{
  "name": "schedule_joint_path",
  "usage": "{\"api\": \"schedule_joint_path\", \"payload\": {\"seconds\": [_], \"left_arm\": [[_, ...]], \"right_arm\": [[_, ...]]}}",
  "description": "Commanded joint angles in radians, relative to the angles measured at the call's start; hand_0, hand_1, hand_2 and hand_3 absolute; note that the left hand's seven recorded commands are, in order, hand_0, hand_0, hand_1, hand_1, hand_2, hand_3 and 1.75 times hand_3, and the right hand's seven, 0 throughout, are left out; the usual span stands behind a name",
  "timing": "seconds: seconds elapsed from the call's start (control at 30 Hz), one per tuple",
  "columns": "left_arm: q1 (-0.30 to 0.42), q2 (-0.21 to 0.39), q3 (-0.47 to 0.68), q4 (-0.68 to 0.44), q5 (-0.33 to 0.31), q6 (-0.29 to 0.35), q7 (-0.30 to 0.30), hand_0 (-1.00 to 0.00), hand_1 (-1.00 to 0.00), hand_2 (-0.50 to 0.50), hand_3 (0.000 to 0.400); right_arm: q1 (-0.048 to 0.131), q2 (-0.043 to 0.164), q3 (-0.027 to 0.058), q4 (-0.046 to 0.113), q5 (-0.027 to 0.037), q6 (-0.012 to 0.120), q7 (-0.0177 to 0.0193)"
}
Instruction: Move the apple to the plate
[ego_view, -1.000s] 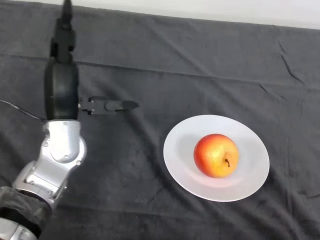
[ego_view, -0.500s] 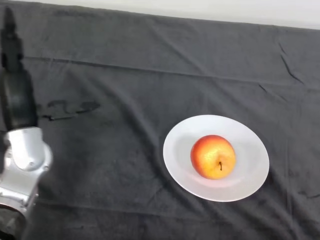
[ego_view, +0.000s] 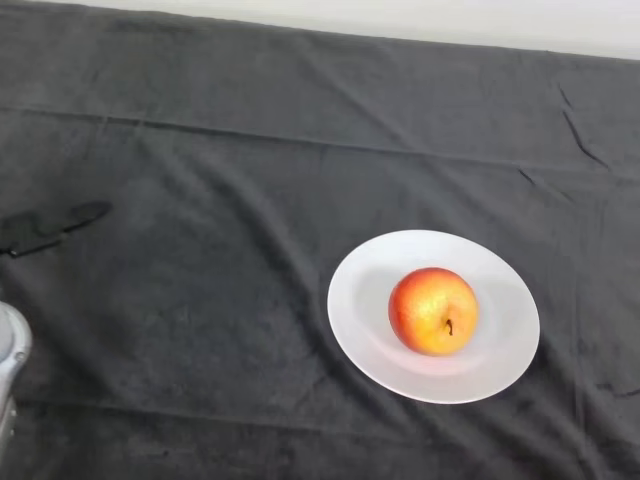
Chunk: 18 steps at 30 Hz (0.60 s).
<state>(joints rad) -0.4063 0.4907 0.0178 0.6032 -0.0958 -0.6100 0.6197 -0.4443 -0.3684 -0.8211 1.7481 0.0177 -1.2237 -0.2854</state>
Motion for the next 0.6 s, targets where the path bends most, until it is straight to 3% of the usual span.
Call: {"api": "schedule_joint_path", "payload": {"seconds": [0.03, 0.6], "left_arm": [[0.018, 0.02, 0.026, 0.047, -0.02, -0.031, -0.006, 0.0, 0.0, 0.0, 0.0], [-0.057, 0.021, 0.139, 0.294, -0.036, -0.095, -0.025, 0.0, 0.0, 0.0, 0.0]], "right_arm": [[0.127, 0.129, -0.0016, 0.059, 0.0054, 0.022, -0.0015], [0.127, 0.129, -0.0019, 0.06, 0.0053, 0.021, -0.0015]]}}
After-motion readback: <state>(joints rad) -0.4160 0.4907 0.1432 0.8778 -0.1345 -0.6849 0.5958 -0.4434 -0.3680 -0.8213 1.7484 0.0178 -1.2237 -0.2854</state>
